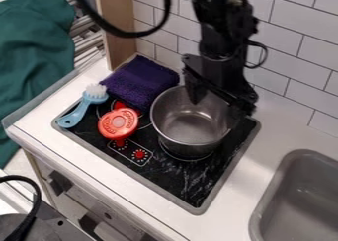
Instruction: Move the silver pot to the upper left of table
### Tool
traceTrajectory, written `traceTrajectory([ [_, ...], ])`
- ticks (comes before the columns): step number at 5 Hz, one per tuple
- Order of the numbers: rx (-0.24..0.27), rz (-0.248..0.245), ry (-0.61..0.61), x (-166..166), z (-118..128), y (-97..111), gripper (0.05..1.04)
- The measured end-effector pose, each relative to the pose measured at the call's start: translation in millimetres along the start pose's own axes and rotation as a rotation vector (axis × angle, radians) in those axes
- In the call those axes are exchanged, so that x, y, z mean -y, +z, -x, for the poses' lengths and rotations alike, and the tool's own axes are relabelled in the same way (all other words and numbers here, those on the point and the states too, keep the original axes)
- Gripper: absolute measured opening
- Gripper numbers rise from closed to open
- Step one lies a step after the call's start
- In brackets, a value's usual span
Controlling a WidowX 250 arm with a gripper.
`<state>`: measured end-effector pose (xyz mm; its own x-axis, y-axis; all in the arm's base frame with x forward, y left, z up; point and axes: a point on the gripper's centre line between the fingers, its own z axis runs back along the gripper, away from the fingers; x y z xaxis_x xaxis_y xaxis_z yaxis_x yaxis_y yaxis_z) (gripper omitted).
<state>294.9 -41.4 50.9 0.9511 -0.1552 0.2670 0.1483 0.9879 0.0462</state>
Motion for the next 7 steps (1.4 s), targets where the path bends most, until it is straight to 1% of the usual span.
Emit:
traceTrajectory([
  [1, -0.046, 0.027, 0.041, 5, 1, -15, 1.011],
  [2, -0.063, 0.036, 0.078, 5, -1, -30, 1.011],
  [3, -0.084, 0.068, 0.103, 2, -7, -46, 1.011],
  [4, -0.126, 0.081, 0.107, 1, -9, -59, 1.011],
  [5, -0.190, 0.080, 0.106, 2, -7, -73, 1.010],
  [6, -0.236, 0.075, 0.104, -4, -6, -83, 0.950],
  [7, -0.254, 0.067, 0.099, -8, -5, -83, 0.655],
])
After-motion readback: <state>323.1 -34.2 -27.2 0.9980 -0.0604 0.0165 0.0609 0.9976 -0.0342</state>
